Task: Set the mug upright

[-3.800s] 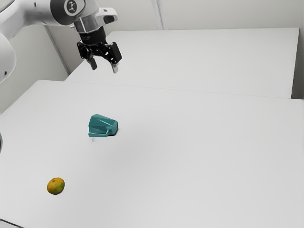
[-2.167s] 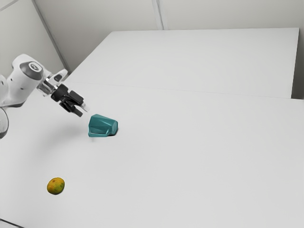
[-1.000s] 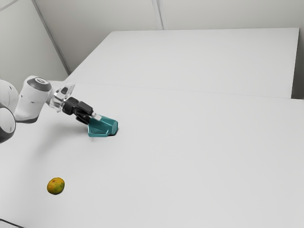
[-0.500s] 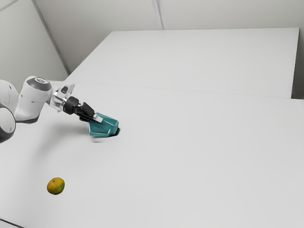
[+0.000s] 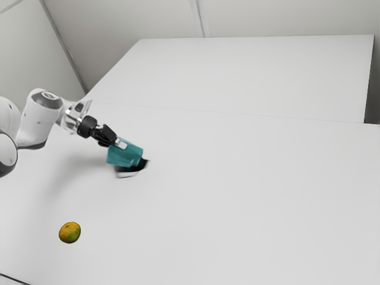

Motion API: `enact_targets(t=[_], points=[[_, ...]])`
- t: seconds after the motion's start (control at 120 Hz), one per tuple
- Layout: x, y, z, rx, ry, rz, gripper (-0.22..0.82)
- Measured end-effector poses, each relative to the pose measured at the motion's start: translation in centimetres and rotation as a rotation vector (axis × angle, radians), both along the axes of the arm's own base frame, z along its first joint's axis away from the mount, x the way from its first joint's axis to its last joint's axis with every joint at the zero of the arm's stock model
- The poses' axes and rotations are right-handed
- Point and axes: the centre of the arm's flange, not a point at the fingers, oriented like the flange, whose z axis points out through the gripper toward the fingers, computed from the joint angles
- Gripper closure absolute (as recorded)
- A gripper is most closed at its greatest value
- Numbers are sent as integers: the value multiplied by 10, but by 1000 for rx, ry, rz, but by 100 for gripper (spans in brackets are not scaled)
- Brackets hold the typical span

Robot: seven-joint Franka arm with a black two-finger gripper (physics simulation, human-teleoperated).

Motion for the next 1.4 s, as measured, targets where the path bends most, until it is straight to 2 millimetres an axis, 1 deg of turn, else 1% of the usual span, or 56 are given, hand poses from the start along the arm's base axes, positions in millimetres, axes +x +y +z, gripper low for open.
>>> enact_targets(t=[0.108, 0.233, 0.3, 0.342, 0.425, 0.525, 0.625, 0.792, 0.933, 1.008, 1.1, 1.258, 1.4], points=[[2, -8, 26, 63, -25, -31, 78], [2, -27, 49, 159, -44, -75, 78], [3, -41, 61, 218, -52, -103, 78], [3, -52, 70, 260, -53, -128, 78], [4, -87, 90, 354, -59, -197, 78], [3, -126, 108, 472, -61, -263, 78], [-1, -154, 117, 572, -57, -294, 78], [-19, -197, 121, 704, -58, -304, 78], [-36, -229, 115, 788, -65, -293, 78], [-41, -247, 109, 816, -70, -289, 78], [-48, -255, 94, 833, -59, -266, 78], [-58, -271, 86, 872, -56, -235, 78], [-61, -274, 80, 889, -39, -199, 78]])
